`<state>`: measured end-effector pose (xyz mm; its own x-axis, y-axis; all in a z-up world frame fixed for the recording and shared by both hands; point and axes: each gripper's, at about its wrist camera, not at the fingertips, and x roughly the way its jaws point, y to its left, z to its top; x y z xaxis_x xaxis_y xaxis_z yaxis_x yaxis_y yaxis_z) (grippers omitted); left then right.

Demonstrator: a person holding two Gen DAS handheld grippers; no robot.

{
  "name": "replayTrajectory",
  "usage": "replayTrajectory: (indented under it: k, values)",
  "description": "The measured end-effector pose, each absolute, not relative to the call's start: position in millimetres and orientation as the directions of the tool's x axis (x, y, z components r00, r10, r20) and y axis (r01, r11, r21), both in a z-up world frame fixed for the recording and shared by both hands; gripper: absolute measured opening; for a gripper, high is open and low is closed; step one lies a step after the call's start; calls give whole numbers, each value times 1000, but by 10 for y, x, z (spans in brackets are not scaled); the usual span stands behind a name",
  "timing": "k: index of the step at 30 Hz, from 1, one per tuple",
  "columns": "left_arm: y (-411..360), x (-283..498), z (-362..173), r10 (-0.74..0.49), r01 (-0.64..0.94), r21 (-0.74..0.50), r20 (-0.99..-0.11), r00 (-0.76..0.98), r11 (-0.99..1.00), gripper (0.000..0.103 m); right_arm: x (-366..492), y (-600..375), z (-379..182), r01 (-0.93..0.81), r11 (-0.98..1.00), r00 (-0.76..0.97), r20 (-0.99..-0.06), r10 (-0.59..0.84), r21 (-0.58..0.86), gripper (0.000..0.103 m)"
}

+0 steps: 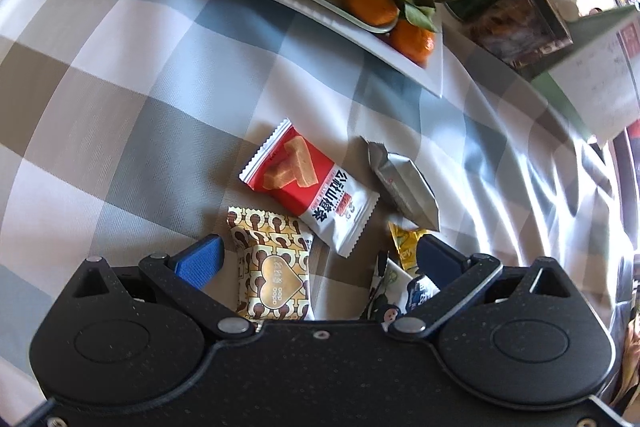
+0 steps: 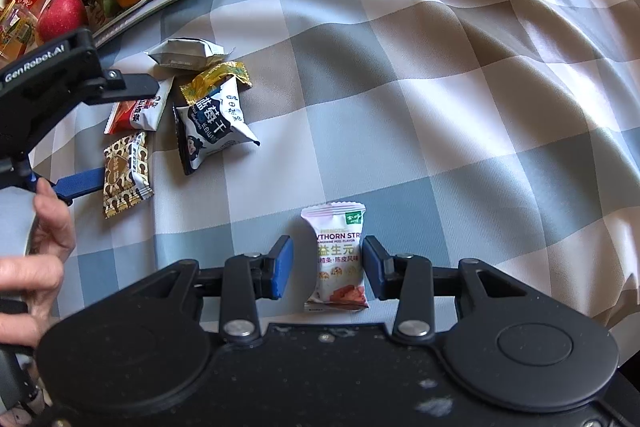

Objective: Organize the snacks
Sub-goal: 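Grasp the gold-brown patterned candy with the left tool while the right tool holds the hawthorn bar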

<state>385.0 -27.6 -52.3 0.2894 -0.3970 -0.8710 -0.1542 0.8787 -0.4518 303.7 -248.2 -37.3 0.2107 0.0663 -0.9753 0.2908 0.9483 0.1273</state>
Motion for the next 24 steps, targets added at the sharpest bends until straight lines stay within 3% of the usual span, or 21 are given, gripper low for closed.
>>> replayTrajectory:
  k: [6, 10, 13, 17, 24]
  values:
    - [-427, 3885, -511, -351, -111, -390, -898, 263, 914, 97, 3027, -2462, -368, 280, 953, 214, -975, 58, 118, 42]
    - [-439, 3911, -492, -294, -116, -328, -926, 237, 938, 76, 3027, -2465, -367, 280, 952, 210, -976, 64, 123, 40]
    - [-328, 3930, -506, -343, -136, -375, -916, 209, 917, 66, 3026, -2514, -367, 294, 946, 205, -976, 77, 136, 36]
    - [-202, 3919, -560, -461, -188, -480, -877, 138, 857, 64, 3016, -2583, -372, 317, 937, 186, -979, 88, 145, 35]
    - [-259, 3847, -464, -413, -118, -430, -900, 142, 895, 50, 2933, -2607, -374, 305, 938, 151, -981, 125, 166, 32]
